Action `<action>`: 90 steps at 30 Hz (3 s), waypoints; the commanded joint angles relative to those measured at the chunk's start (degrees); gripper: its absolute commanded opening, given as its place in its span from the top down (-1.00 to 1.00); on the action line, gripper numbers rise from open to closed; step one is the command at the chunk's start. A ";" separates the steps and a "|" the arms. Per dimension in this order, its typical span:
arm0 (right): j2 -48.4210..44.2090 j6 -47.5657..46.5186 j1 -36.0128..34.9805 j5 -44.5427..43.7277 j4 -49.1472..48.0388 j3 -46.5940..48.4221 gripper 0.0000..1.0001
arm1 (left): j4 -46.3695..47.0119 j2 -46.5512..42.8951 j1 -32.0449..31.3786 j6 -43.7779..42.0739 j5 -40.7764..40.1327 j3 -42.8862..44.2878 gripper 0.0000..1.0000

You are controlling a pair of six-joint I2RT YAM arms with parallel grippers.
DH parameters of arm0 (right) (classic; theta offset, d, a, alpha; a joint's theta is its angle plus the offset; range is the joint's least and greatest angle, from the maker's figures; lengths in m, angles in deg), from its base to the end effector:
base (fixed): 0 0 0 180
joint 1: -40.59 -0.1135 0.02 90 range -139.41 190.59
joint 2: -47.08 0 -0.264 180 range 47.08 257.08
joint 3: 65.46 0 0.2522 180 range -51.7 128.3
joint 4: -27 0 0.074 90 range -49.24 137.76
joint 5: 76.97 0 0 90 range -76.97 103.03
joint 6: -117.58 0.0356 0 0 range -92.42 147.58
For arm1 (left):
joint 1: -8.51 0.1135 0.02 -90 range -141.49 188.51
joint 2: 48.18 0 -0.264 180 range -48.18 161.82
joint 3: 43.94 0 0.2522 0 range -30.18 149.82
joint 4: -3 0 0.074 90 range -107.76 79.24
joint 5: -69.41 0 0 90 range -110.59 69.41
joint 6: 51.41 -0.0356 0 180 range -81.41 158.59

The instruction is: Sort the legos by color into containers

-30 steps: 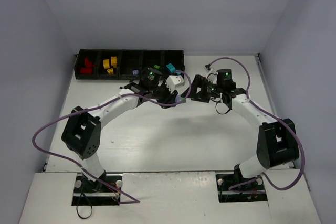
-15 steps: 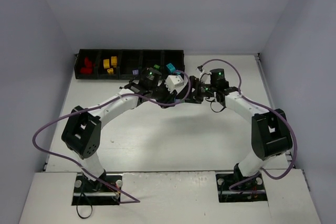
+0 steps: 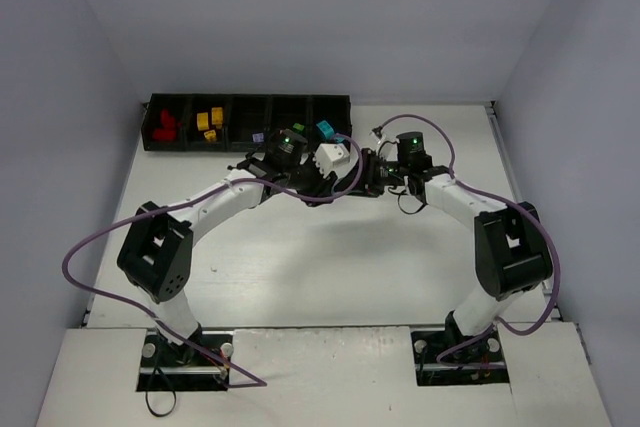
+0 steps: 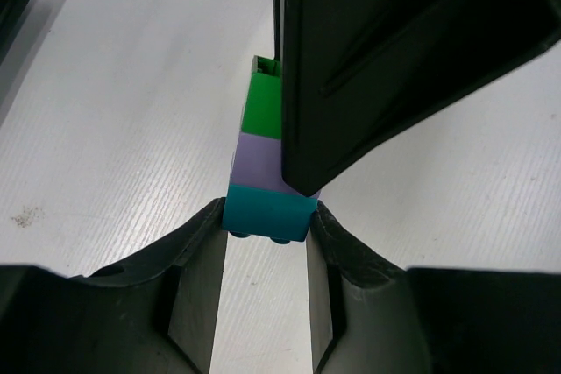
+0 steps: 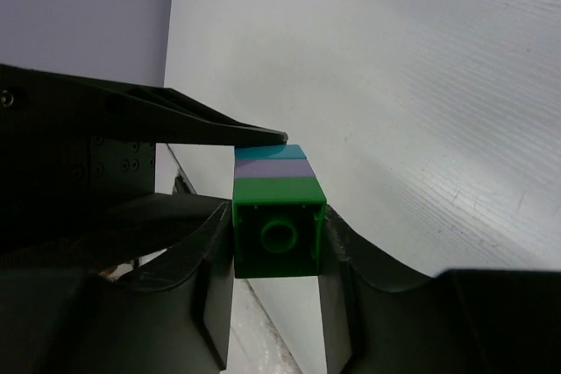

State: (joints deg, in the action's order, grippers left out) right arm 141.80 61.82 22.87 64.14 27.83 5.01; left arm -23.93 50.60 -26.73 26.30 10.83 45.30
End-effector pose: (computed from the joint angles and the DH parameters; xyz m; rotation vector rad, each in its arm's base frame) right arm 0.3335 0.1356 0.2322 -0.3218 2.1135 1.4491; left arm 0.3102 -0.2419 0.2706 1.1712 1.8861 -0.8265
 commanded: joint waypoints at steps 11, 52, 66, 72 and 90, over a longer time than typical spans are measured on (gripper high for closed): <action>-1.38 -1.19 3.65 3.91 -4.56 -0.10 1.00 | 10.09 -0.96 1.14 3.85 2.33 -2.79 0.80; -11.83 -4.01 11.39 -1.98 -0.78 -2.39 1.00 | 7.63 26.80 9.93 17.83 -20.96 40.33 0.57; -16.32 -2.78 11.47 -3.30 0.27 -5.64 1.00 | 10.53 34.55 9.84 20.99 -20.61 50.73 -0.24; -15.88 -1.72 11.39 -3.21 0.27 -4.24 1.00 | 6.85 31.13 9.93 20.30 -18.69 49.51 -0.36; -2.08 6.55 9.81 8.38 -4.38 6.39 1.00 | 4.64 -2.62 6.51 -2.81 8.57 7.50 -0.36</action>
State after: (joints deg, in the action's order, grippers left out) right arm 139.98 67.26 33.45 66.74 28.51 7.57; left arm -20.72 51.25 -18.32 29.23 15.94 54.48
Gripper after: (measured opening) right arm 0.339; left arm 0.680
